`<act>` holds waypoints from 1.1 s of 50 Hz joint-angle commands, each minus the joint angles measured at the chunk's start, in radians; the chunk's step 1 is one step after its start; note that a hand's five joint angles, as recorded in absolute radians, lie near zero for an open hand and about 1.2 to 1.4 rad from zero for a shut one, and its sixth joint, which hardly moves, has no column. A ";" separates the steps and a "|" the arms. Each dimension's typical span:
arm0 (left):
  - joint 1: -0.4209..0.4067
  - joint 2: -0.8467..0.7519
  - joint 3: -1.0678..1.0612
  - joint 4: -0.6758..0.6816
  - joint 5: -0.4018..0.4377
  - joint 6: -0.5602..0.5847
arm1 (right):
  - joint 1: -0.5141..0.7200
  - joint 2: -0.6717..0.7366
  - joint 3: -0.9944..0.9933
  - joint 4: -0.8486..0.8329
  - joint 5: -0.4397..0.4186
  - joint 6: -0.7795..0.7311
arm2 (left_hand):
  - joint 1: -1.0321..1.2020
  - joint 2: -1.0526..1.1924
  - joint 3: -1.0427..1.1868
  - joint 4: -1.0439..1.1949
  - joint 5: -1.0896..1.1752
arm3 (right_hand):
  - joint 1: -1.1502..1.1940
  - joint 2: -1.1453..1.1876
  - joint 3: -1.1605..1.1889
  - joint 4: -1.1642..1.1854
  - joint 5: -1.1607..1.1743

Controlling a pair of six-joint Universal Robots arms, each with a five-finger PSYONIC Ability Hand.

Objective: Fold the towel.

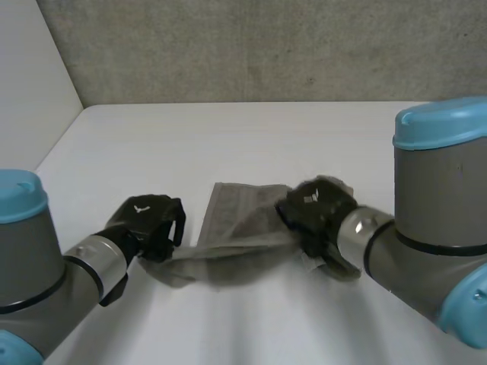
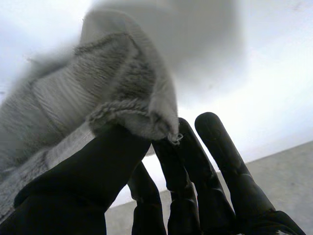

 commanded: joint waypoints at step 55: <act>-0.426 -0.256 0.187 0.049 -0.366 -0.588 | -0.018 0.158 -0.024 -0.259 0.022 0.361 | -0.973 -0.995 -0.994 -0.995 -0.991 | 0.423 0.220 0.215 0.206 0.246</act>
